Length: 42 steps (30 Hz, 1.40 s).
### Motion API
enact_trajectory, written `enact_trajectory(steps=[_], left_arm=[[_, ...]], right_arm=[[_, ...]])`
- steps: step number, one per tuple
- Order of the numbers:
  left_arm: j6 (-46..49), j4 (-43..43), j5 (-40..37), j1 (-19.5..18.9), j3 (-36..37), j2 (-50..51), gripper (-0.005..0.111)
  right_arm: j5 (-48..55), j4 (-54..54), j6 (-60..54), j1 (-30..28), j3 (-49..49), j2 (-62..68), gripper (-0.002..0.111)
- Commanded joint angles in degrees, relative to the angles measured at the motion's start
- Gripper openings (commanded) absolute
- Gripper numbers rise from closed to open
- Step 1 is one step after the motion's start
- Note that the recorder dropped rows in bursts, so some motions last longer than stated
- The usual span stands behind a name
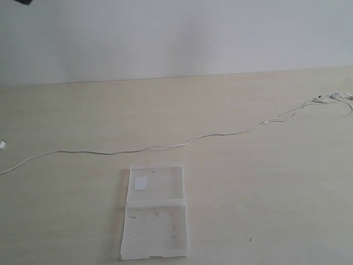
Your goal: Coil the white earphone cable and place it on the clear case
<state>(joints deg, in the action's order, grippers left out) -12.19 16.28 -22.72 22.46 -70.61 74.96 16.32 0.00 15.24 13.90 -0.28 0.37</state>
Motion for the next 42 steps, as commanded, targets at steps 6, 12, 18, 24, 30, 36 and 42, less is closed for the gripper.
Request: enact_trajectory(steps=[6,12,18,24,30,36,42], left_arm=[[38.7,-38.8,-19.2,-11.1,-11.2,11.7,0.000],[59.1,-45.8,-32.9,-16.2,-23.5,32.1,0.000],[60.2,-45.3,-35.3,-15.8,-32.8,46.0,0.000],[62.7,-48.4,-36.3,-14.4,-39.6,55.1,0.000],[64.3,-52.0,-28.4,-9.9,-42.5,57.9,0.000],[64.1,-53.3,-20.9,-5.9,-44.9,60.0,0.002],[61.2,-53.2,-21.2,-4.9,-47.0,63.2,0.022]], right_arm=[[-0.2,0.4,0.0,0.1,0.3,-0.4,0.000],[-0.2,0.4,0.0,0.1,0.3,-0.4,0.000],[-0.2,0.4,0.0,0.1,0.3,-0.4,0.000],[-0.2,0.4,0.0,0.1,0.3,-0.4,0.000],[-0.2,0.4,0.0,0.1,0.3,-0.4,0.000],[-0.2,0.4,0.0,0.1,0.3,-0.4,0.000],[-0.2,0.4,0.0,0.1,0.3,-0.4,0.000]])
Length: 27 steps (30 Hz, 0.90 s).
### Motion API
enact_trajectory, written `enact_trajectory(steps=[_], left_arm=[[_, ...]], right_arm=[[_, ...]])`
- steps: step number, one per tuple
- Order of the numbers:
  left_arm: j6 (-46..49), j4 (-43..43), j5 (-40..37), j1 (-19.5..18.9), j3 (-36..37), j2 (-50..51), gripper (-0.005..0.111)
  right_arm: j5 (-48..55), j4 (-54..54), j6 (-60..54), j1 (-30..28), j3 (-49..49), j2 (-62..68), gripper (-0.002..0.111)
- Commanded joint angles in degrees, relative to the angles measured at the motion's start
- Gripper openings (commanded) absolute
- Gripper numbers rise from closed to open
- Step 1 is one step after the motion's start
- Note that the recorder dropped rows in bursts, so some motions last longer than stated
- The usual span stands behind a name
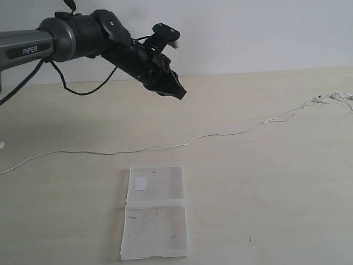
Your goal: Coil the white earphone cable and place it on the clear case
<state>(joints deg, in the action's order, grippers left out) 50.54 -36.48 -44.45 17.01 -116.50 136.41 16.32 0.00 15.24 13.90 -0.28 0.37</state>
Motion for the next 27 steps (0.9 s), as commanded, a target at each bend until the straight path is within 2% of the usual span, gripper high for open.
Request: enact_trajectory(steps=[1,3,6,16,27], left_arm=[[-1.5,-0.5,-0.4,0.6,-1.1,2.0,0.026],[-1.8,-0.2,-2.5,0.7,-1.1,2.5,0.035],[-3.6,0.5,-4.3,0.8,-1.1,3.0,0.040],[-4.7,7.9,-11.8,2.6,-1.1,4.6,0.041],[-4.2,10.8,-11.6,3.7,-1.1,7.1,0.041]], right_arm=[[-0.2,0.4,0.0,0.1,0.3,-0.4,0.000],[-0.2,0.4,0.0,0.1,0.3,-0.4,0.000],[-0.2,0.4,0.0,0.1,0.3,-0.4,0.000],[-0.2,0.4,0.0,0.1,0.3,-0.4,0.000],[-0.2,0.4,0.0,0.1,0.3,-0.4,0.000]])
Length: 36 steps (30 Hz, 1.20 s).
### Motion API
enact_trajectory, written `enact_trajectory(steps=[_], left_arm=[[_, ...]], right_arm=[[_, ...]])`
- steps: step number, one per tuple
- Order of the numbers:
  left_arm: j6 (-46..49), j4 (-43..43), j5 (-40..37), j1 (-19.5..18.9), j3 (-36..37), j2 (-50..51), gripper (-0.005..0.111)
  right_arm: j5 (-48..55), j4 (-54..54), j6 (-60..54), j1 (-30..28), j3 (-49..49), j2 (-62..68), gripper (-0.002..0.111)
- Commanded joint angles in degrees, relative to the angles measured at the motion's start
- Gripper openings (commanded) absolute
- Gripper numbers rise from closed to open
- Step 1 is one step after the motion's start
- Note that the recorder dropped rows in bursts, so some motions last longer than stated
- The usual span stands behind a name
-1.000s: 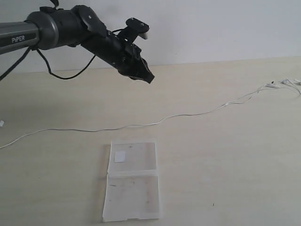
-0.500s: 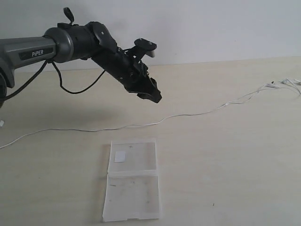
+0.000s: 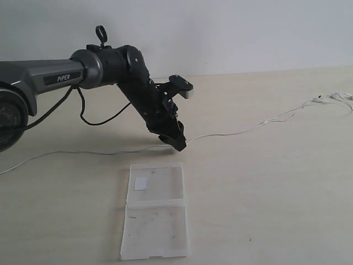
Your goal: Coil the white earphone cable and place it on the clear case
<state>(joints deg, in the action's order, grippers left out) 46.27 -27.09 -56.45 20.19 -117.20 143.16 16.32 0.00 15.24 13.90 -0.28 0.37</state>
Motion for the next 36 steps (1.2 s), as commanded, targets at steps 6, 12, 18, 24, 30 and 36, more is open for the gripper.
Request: enact_trajectory(steps=[6,12,18,24,30,36], left_arm=[[0.1,2.6,2.2,0.5,-0.4,0.4,0.041],[0.1,2.5,1.4,1.0,-0.4,0.4,0.041],[0.5,3.2,1.5,2.9,-0.4,0.4,0.040],[1.4,5.5,2.4,3.9,-0.4,0.9,0.020],[1.3,7.5,3.2,3.9,-0.4,1.5,0.000],[1.3,7.5,3.2,3.9,-0.4,1.5,0.000]], right_arm=[[-0.2,0.4,0.0,0.1,0.3,-0.4,0.000],[-0.2,0.4,0.0,0.1,0.3,-0.4,0.000],[-0.2,0.4,0.0,0.1,0.3,-0.4,0.000],[-0.2,0.4,0.0,0.1,0.3,-0.4,0.000],[-0.2,0.4,0.0,0.1,0.3,-0.4,0.000],[-0.2,0.4,0.0,0.1,0.3,-0.4,0.000]])
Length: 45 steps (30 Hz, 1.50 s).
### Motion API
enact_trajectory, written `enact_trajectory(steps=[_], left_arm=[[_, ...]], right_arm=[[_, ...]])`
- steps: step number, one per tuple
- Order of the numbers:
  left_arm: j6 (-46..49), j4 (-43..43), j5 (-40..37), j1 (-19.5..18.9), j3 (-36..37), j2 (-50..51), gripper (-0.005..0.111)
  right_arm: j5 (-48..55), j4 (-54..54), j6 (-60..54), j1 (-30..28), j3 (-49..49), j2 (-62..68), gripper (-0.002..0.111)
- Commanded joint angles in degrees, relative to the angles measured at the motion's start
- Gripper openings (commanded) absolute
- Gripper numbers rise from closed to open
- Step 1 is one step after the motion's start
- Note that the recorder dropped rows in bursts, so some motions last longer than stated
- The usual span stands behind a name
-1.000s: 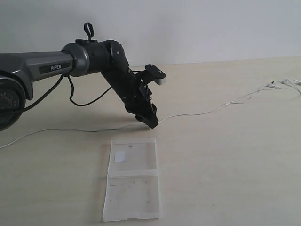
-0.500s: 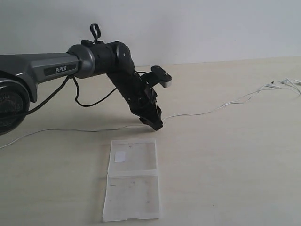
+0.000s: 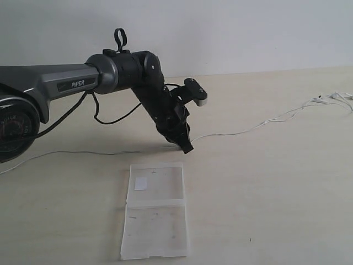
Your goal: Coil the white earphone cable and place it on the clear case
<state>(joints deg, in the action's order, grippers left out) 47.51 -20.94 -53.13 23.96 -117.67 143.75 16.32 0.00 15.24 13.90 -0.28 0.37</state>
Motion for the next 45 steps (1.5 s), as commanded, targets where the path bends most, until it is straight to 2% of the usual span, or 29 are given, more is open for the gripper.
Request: enact_trajectory(steps=[1,10,15,25,31,36,38,45], left_arm=[[0.0,1.3,-0.1,0.2,0.0,0.9,0.000],[-3.3,1.3,0.4,-0.3,0.0,-3.2,0.000],[-5.5,0.7,3.5,-1.6,0.0,-8.5,0.000],[-10.1,0.2,3.8,-6.9,0.0,-19.7,0.000],[-10.6,0.3,1.4,-10.4,0.0,-28.6,0.000],[-10.2,0.5,1.0,-11.9,0.0,-35.0,0.000],[-10.2,0.8,-1.7,-12.4,0.0,-36.5,0.000],[-10.2,2.6,-3.9,-15.0,0.0,-40.8,0.000]], right_arm=[[-0.2,0.4,0.0,0.1,0.3,-0.4,0.000],[-0.2,0.4,0.0,0.1,0.3,-0.4,0.000],[-0.2,0.4,0.0,0.1,0.3,-0.4,0.000],[-0.2,0.4,0.0,0.1,0.3,-0.4,0.000],[-0.2,0.4,0.0,0.1,0.3,-0.4,0.000],[-0.2,0.4,0.0,0.1,0.3,-0.4,0.000],[-0.2,0.4,0.0,0.1,0.3,-0.4,0.000],[-0.2,0.4,0.0,0.1,0.3,-0.4,0.000]])
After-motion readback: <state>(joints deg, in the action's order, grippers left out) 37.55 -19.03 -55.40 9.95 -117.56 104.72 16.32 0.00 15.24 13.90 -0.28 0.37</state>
